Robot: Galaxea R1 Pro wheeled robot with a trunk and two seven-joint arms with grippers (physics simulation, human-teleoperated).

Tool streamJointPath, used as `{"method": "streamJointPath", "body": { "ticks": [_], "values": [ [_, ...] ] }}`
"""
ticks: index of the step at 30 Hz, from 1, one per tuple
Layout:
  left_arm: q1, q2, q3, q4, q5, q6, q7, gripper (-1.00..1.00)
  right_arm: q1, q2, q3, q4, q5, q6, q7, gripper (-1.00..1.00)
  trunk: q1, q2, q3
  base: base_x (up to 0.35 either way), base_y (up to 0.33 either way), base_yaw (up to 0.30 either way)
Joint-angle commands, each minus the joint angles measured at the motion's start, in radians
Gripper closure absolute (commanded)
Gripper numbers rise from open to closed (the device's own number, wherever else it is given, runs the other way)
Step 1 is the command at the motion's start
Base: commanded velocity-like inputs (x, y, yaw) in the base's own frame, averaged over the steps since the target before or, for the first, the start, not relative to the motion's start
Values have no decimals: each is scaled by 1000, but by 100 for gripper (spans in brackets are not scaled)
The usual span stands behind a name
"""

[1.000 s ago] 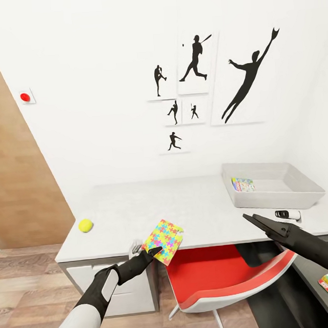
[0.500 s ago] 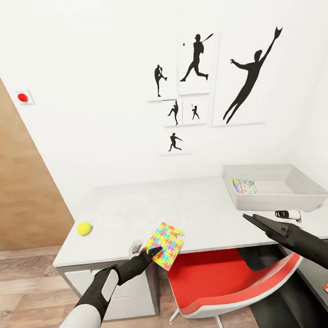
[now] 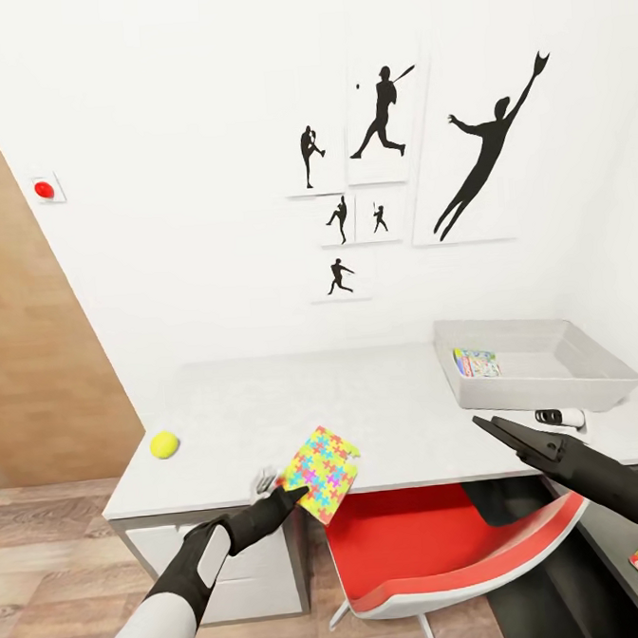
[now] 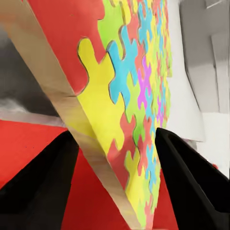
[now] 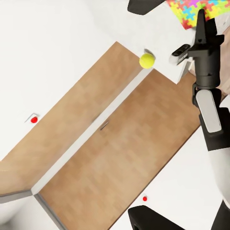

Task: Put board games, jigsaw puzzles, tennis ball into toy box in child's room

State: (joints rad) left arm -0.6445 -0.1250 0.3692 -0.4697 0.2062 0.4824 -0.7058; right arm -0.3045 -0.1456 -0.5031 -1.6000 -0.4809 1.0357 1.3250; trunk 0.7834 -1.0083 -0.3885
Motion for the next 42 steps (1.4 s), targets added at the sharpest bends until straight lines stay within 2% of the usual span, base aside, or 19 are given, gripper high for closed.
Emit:
{"method": "streamJointPath", "body": {
  "ticks": [1, 12, 27, 35, 39, 42],
  "values": [
    [0, -1, 5, 0, -6, -4, -2, 100, -1, 0, 0, 0, -1, 6, 2, -100, 0, -1, -1, 0, 0, 0],
    [1, -1, 5, 0, -6, -10, -2, 100, -1, 0, -2, 0, -1, 6, 2, -100, 0, -1, -1, 0, 0, 0],
    [0, 4, 3, 0, -8, 17, -16, 100, -1, 0, 0, 1, -1, -6, 1, -100, -57, 104, 46, 0, 0, 0],
    [-7, 10, 2, -39, -8, 152, -24, 100, -1, 1, 1, 2, -1, -6, -19, -100, -88, 160, 71, 0, 0, 0],
    [-9, 22, 1, -145, -8, 291, -24, 100, -1, 1, 1, 2, -1, -6, -25, -100, -103, 188, 83, 0, 0, 0],
    [-9, 54, 2, -222, -8, 399, -25, 100, -1, 4, 1, 2, 0, -6, -25, -100, -115, 209, 93, 0, 0, 0]
  ]
}}
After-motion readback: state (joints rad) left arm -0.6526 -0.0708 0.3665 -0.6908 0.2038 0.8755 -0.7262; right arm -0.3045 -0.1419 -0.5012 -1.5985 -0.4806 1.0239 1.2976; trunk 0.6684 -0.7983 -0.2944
